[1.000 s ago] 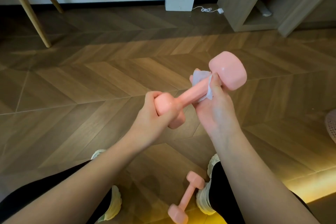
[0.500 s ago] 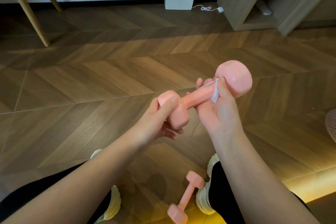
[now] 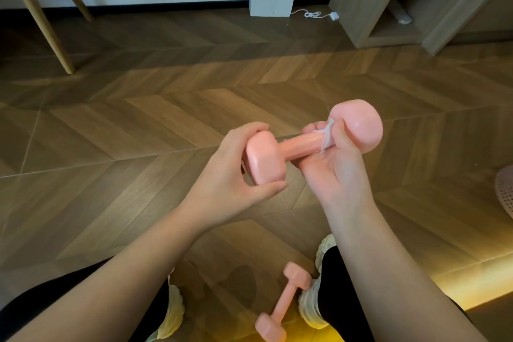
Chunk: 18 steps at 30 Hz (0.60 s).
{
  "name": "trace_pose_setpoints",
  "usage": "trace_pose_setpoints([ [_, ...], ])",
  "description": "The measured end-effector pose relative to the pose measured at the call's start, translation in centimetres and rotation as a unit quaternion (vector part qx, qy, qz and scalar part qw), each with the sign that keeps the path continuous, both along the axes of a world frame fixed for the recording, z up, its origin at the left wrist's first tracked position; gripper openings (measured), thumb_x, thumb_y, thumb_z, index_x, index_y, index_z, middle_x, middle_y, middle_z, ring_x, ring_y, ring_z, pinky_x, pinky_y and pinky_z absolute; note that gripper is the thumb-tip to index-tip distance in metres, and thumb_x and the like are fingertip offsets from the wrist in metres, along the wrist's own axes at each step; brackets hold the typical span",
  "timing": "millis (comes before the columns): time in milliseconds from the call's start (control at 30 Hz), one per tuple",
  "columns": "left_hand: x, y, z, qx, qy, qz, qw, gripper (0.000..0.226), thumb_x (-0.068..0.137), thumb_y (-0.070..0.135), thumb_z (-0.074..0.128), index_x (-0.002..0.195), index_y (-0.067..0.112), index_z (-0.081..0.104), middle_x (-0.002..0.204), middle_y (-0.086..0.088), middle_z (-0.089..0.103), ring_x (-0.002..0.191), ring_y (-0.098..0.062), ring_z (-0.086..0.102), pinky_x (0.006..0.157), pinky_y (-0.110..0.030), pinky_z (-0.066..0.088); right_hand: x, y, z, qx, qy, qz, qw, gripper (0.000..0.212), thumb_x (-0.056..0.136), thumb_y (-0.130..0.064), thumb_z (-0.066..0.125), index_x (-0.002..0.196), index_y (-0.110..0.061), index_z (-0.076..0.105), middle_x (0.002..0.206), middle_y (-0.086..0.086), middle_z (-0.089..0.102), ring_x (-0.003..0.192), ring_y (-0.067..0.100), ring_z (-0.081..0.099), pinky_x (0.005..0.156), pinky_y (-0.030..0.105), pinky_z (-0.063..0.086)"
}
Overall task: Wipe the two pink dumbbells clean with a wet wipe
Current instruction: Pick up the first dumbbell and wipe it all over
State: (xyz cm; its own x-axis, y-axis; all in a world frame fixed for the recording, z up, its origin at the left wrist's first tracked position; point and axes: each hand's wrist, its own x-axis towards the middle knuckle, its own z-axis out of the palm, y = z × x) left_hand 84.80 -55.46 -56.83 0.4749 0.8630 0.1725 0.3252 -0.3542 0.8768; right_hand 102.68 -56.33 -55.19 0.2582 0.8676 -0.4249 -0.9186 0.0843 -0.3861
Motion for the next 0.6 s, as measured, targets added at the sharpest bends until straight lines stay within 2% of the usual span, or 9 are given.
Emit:
trace_pose_setpoints([
  [67, 0.4, 0.0, 0.5, -0.193, -0.056, 0.015, 0.979, 0.064, 0.071, 0.054, 0.069, 0.126, 0.029, 0.049, 0.111, 0.011, 0.064, 0.086, -0.006, 0.066, 0.069, -0.024, 0.052, -0.1, -0.1, 0.2, 0.028, -0.019, 0.018, 0.999, 0.024, 0.076, -0.018, 0.067, 0.095, -0.013, 0.052, 0.076, 0.0, 0.052, 0.072, 0.015, 0.054, 0.106, 0.051, 0.036],
  [133, 0.6, 0.3, 1.0, -0.388, -0.123, 0.015, 0.913, 0.066, 0.079, 0.066, 0.057, 0.121, 0.014, 0.058, 0.091, -0.013, 0.068, 0.059, -0.02, 0.064, 0.053, -0.031, 0.052, -0.3, -0.1, 0.1, 0.043, -0.052, 0.035, 0.997, 0.016, 0.082, -0.021, 0.064, 0.092, -0.015, 0.053, 0.074, -0.002, 0.054, 0.068, 0.014, 0.057, 0.102, 0.053, 0.039],
  [200, 0.4, 0.5, 1.5, -0.505, -0.142, 0.001, 0.851, 0.084, 0.081, 0.076, 0.049, 0.121, 0.004, 0.061, 0.081, -0.022, 0.064, 0.048, -0.023, 0.058, 0.045, -0.027, 0.05, -0.5, -0.1, 0.1, 0.044, -0.069, 0.042, 0.996, 0.015, 0.082, -0.021, 0.064, 0.092, -0.016, 0.054, 0.073, -0.002, 0.056, 0.069, 0.013, 0.059, 0.102, 0.055, 0.04],
  [233, 0.3, 0.5, 1.5, -0.52, -0.148, -0.001, 0.841, 0.086, 0.08, 0.077, 0.049, 0.122, 0.003, 0.061, 0.081, -0.023, 0.063, 0.048, -0.023, 0.058, 0.044, -0.027, 0.05, -0.6, -0.1, 0.1, 0.042, -0.068, 0.042, 0.996, 0.014, 0.083, -0.02, 0.064, 0.093, -0.016, 0.054, 0.073, -0.002, 0.056, 0.069, 0.013, 0.06, 0.103, 0.056, 0.039],
  [300, 0.1, 0.3, 1.4, -0.454, -0.138, 0.012, 0.88, 0.077, 0.076, 0.069, 0.058, 0.125, 0.009, 0.055, 0.087, -0.017, 0.064, 0.055, -0.02, 0.061, 0.049, -0.029, 0.052, -0.7, 0.2, 0.2, 0.03, -0.055, 0.038, 0.997, 0.006, 0.091, -0.019, 0.06, 0.093, -0.017, 0.055, 0.073, -0.002, 0.057, 0.069, 0.013, 0.06, 0.104, 0.056, 0.038],
  [400, -0.4, -0.6, 0.7, -0.139, 0.0, 0.017, 0.99, 0.075, 0.069, 0.056, 0.073, 0.132, 0.029, 0.042, 0.117, 0.008, 0.059, 0.092, -0.002, 0.063, 0.072, -0.022, 0.053, -0.5, 0.4, -0.1, -0.001, -0.036, 0.02, 0.999, 0.006, 0.098, -0.019, 0.053, 0.093, -0.015, 0.054, 0.072, -0.002, 0.056, 0.066, 0.013, 0.059, 0.106, 0.056, 0.035],
  [500, -0.8, -0.5, -0.1, 0.161, 0.114, 0.001, 0.98, 0.083, 0.074, 0.042, 0.079, 0.141, 0.017, 0.037, 0.136, -0.001, 0.045, 0.117, -0.013, 0.052, 0.089, -0.03, 0.052, -0.4, 0.4, -0.1, -0.017, -0.024, 0.009, 1.0, 0.01, 0.099, -0.019, 0.051, 0.091, -0.015, 0.052, 0.07, -0.002, 0.055, 0.065, 0.014, 0.056, 0.105, 0.055, 0.036],
  [567, -0.7, -0.3, -0.2, 0.214, 0.111, -0.001, 0.97, 0.084, 0.073, 0.038, 0.082, 0.141, 0.013, 0.039, 0.137, -0.003, 0.045, 0.121, -0.018, 0.051, 0.093, -0.03, 0.05, -0.3, 0.5, -0.1, -0.015, -0.016, 0.004, 1.0, 0.009, 0.099, -0.02, 0.051, 0.092, -0.015, 0.051, 0.071, -0.002, 0.054, 0.064, 0.014, 0.056, 0.1, 0.054, 0.041],
  [600, -0.6, -0.2, -0.1, 0.189, 0.089, 0.003, 0.978, 0.085, 0.072, 0.04, 0.082, 0.141, 0.015, 0.039, 0.136, 0.003, 0.046, 0.121, -0.012, 0.051, 0.093, -0.025, 0.048, -0.1, 0.5, -0.1, -0.011, -0.017, 0.004, 1.0, 0.008, 0.098, -0.02, 0.052, 0.092, -0.015, 0.051, 0.071, -0.002, 0.054, 0.064, 0.014, 0.056, 0.096, 0.054, 0.044],
])
